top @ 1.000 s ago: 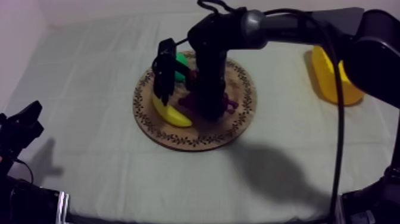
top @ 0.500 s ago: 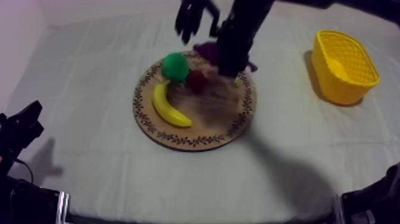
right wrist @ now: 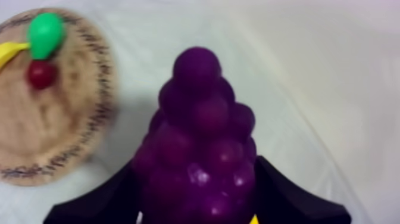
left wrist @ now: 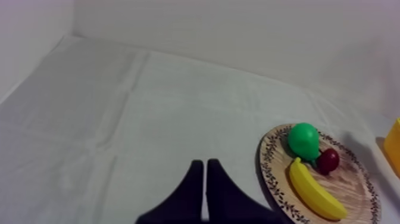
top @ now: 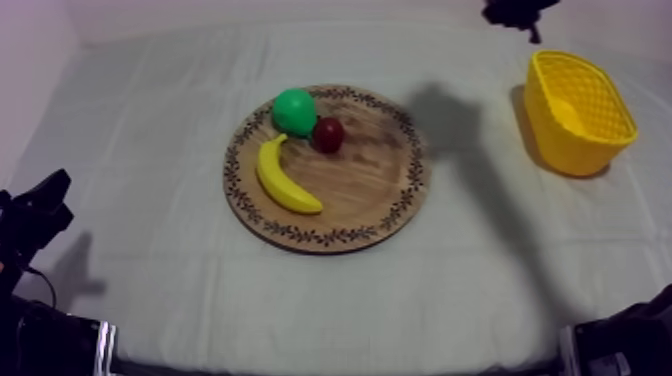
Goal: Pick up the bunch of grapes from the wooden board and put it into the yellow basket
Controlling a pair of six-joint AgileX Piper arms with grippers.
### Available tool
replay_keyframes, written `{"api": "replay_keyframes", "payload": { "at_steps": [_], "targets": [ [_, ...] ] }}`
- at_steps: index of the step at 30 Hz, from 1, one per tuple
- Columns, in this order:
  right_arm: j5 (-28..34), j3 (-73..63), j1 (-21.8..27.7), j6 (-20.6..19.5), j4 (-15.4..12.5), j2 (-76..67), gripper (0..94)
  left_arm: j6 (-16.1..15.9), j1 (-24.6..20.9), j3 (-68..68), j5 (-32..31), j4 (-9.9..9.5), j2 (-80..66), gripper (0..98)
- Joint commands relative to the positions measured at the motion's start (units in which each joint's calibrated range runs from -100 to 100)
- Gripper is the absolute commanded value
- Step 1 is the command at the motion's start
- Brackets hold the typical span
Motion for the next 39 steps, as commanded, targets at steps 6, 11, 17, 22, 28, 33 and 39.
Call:
{"api": "replay_keyframes", "payload": {
  "at_steps": [6, 11, 17, 22, 28, 33, 39],
  "targets": [
    [-6.63, 5.09, 12.45, -1.94, -0.67, -3.2, 41.1, -0.01, 0.0, -0.03, -0.03, -0.03, 0.0, 0.1],
    [-8.36, 7.83, 16.74, -3.19, -0.86, -3.33, 43.6, -0.01, 0.0, -0.03, -0.03, -0.03, 0.0, 0.1],
    [-9.13, 10.88, 20.04, -4.06, -1.14, -1.24, 45.0, -0.01, 0.0, -0.03, -0.03, -0.03, 0.0, 0.1],
    [-9.52, 11.71, 21.02, -6.76, -0.77, 3.11, 45.6, -0.01, 0.0, -0.03, -0.03, -0.03, 0.0, 0.1],
    [-9.49, 10.76, 21.05, -8.26, -0.68, 9.5, 45.1, -0.01, 0.0, -0.03, -0.03, -0.03, 0.0, 0.1],
    [-9.56, 8.9, 20.68, -8.65, -0.45, 14.98, 45.2, -0.04, 0.0, -0.03, -0.03, -0.03, 0.0, 0.1],
    [-9.46, 5.3, 20.04, -8.83, -0.53, 21.28, 47.7, -0.01, 0.0, -0.03, -0.03, -0.03, 0.0, 0.1]
  ]
}}
